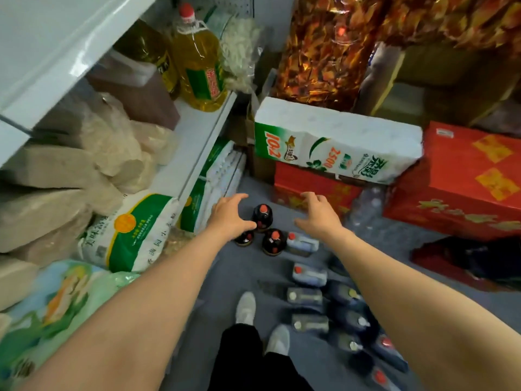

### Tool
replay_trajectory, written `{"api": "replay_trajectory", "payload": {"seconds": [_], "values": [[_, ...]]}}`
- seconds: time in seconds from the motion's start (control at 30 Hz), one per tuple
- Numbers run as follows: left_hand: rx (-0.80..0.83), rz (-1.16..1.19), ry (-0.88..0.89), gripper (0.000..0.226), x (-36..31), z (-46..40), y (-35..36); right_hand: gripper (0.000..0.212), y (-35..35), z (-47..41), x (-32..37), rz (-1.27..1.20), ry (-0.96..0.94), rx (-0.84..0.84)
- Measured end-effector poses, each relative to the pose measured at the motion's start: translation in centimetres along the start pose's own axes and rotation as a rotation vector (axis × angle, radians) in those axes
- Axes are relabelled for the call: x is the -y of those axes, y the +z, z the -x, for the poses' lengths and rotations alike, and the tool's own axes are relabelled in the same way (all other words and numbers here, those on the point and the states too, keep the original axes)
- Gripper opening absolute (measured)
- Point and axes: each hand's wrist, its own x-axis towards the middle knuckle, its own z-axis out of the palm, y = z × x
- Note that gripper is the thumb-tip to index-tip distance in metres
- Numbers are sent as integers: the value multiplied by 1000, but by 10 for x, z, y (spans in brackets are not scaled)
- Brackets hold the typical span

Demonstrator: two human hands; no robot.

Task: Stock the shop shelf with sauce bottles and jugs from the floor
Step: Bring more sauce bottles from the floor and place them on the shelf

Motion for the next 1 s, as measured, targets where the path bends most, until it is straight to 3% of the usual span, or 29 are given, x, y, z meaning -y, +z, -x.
{"api": "replay_trajectory", "payload": {"seconds": [0.43,0.63,0.8,1.0], "values": [[218,11,14,73,99,-156,180,67,195,-110,-140,-159,317,54],[327,57,124,65,149,-233,263,54,307,-169,-190,-303,350,66],[409,104,184,68,187,-282,326,63,386,-216,-221,-425,423,87],[418,148,270,69,206,-318,368,57,428,-252,-243,-581,445,70]]}}
